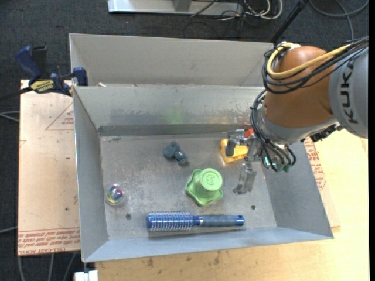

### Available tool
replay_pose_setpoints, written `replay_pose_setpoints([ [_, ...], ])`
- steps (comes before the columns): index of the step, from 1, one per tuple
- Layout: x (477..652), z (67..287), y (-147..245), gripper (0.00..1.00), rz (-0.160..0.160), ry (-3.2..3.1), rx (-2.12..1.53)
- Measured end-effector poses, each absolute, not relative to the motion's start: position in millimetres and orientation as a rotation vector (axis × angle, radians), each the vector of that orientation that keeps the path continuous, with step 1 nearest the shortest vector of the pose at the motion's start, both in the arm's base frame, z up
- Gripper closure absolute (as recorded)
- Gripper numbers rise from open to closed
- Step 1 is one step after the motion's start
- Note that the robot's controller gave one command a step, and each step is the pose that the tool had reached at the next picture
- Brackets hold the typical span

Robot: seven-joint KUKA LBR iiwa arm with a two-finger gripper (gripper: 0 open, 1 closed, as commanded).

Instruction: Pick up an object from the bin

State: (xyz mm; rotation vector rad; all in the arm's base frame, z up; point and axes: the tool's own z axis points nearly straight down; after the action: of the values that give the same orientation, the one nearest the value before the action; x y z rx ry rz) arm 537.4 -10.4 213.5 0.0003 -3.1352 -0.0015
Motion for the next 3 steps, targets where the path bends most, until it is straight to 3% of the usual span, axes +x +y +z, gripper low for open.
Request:
replay_pose_setpoints([
  [1,538.9,97.0,24.1,0.0,0.0,-3.152,0.35],
  [3,524.8,84.3,26.1,0.0,-0.007,-3.185,0.115],
])
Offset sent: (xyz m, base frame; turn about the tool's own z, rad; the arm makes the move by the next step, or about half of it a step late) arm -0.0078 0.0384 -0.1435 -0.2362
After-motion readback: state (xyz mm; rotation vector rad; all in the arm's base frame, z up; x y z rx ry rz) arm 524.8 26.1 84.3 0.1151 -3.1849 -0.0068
